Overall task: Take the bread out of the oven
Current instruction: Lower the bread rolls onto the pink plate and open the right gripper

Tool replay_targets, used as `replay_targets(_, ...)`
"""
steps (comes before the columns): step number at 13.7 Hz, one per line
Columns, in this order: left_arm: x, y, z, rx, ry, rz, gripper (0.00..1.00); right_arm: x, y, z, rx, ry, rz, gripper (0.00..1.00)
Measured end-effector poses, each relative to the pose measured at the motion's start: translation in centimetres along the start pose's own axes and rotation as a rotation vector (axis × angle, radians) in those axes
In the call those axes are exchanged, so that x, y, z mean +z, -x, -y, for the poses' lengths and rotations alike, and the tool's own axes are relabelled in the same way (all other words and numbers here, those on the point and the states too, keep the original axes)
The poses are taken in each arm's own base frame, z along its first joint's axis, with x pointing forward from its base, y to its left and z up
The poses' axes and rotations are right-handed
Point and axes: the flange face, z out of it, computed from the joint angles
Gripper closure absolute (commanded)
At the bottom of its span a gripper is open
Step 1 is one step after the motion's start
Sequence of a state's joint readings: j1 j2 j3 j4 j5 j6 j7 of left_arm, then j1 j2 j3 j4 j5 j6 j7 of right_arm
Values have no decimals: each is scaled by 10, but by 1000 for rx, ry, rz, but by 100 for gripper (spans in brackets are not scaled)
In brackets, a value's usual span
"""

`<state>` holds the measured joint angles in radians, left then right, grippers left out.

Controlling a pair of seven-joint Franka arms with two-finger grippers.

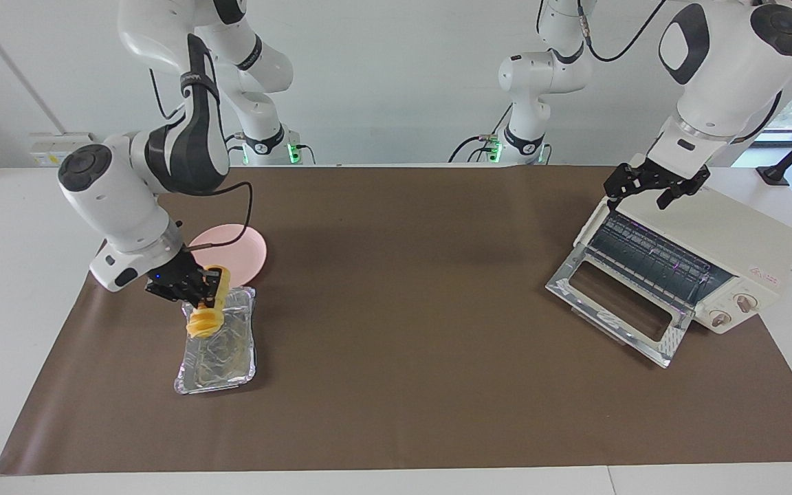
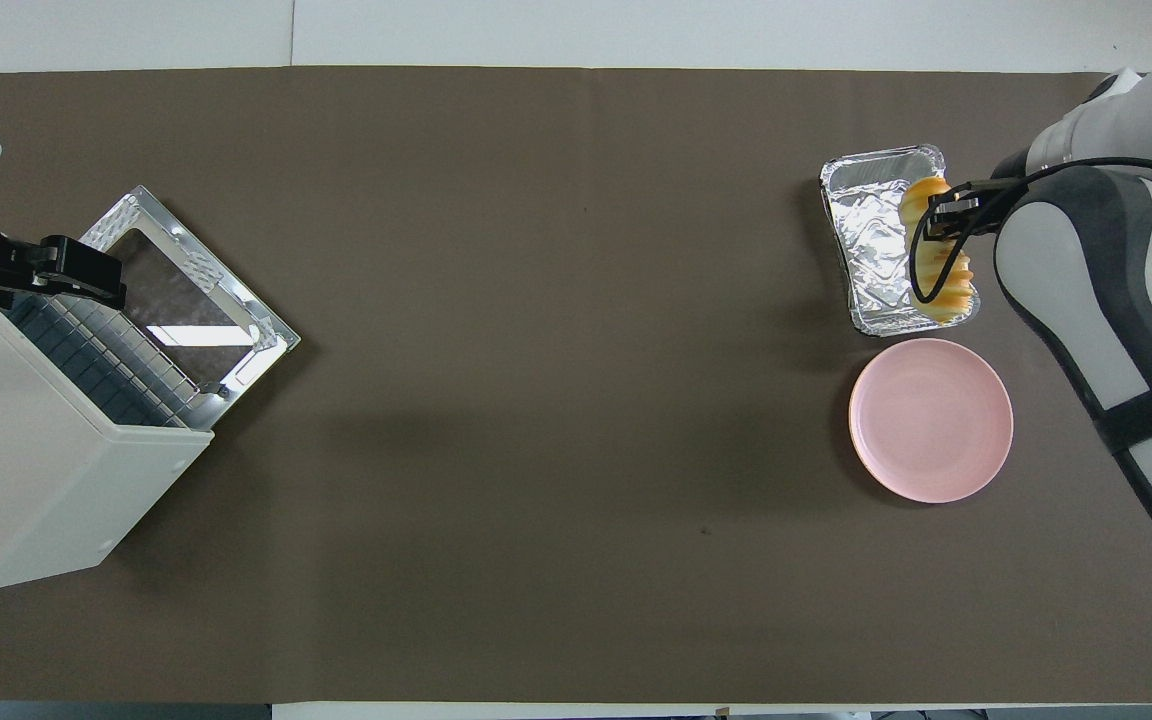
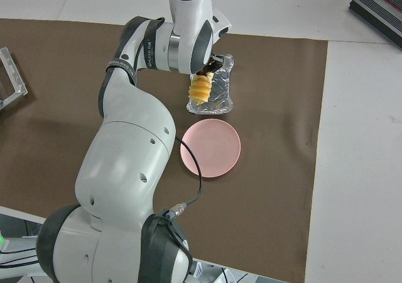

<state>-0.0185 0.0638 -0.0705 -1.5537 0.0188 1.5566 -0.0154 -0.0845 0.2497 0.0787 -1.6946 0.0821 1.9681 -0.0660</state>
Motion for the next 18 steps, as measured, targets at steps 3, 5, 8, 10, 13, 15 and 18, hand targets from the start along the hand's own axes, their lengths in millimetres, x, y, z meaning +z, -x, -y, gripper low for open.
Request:
replay_targets(3,0,0,0,0,0,0,0,4,56,4,4,12,35,78)
replay_targets(5,0,0,0,0,0,0,0,21,99,3,12,21,59,77)
replay_targets(8,0,0,0,0,0,0,0,49,147,-8,39,29,95,76)
replay_targets(10,0,0,0,0,0,0,0,64,166,-14,53,31,118,76)
replay_targets(13,0,0,0,0,0,0,0,84,178,-31,56,35,90,76)
replay_targets(15,0,0,0,0,0,0,0,91,179,-40,49,37,72,76)
replay_targets(18,0,0,0,0,0,0,0,99,170,-39,41,45,20,76)
